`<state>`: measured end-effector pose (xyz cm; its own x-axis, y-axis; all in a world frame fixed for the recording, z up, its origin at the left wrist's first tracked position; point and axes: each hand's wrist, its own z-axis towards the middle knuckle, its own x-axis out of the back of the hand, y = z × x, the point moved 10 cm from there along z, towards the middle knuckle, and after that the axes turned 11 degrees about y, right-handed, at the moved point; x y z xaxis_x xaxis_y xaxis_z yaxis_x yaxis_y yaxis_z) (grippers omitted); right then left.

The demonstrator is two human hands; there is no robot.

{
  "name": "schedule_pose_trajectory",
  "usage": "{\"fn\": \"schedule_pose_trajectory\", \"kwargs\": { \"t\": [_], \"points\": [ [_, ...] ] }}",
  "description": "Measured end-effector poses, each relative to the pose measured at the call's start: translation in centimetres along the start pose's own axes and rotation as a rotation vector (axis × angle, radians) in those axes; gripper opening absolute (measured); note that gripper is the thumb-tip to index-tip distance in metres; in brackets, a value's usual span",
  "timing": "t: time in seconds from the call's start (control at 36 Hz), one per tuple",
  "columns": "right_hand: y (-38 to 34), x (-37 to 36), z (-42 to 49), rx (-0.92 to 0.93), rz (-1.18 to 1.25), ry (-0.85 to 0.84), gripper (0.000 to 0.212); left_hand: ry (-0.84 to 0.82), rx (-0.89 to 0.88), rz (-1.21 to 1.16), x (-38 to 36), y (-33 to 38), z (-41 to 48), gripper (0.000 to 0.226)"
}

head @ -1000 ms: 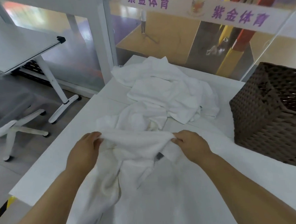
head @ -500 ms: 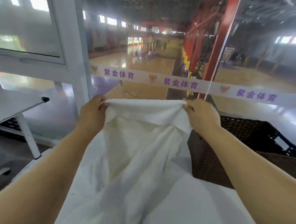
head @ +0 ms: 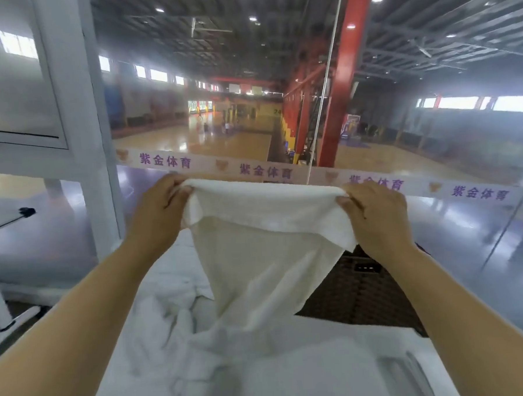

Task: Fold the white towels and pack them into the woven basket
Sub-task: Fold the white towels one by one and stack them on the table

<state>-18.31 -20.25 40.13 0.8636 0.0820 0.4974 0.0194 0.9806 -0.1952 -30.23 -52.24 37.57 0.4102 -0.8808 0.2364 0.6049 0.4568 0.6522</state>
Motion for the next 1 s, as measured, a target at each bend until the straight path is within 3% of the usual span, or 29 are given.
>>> {"fn": "schedule_pose_trajectory", "kwargs": {
  "t": [0.19,0.28,0.36,0.44,0.58,0.81,0.92,1.0],
  "points": [
    [4.1,-4.6,-14.1,-0.051,0.052,-0.47,0.019,-0.416,0.119,0.15,-3.0,-5.9,-13.3,0.012],
    [6.0,-7.4,-21.6,-0.09,-0.013,-0.748,0.016,-0.714,0.249,0.231,-4.5,-9.3,-20.9,0.012],
    [7.8,-9.3,-29.4,-0.157,-0.054,-1.06,0.024,-1.08,0.23,0.374,-6.0,-11.7,-28.9,0.002],
    [8.7,-9.9,-35.0,-0.217,-0.051,-1.264,0.023,-1.262,0.29,0.383,-6.6,-13.0,-34.6,0.006],
    [10.4,-11.0,-39.8,-0.391,-0.088,-1.386,0.037,-1.264,0.394,0.473,-8.0,-16.1,-38.1,0.016],
    [13.5,-14.4,-41.4,-0.54,-0.22,-1.333,0.048,-1.115,0.412,0.55,-13.3,-20.3,-36.2,0.046],
    [14.9,-16.1,-41.1,-0.623,-0.271,-1.252,0.054,-1.085,0.293,0.672,-16.1,-21.9,-35.1,0.052],
    [15.3,-17.8,-40.6,-0.587,-0.288,-1.205,0.05,-1.104,0.167,0.663,-18.3,-22.2,-35.3,0.051]
  ]
}}
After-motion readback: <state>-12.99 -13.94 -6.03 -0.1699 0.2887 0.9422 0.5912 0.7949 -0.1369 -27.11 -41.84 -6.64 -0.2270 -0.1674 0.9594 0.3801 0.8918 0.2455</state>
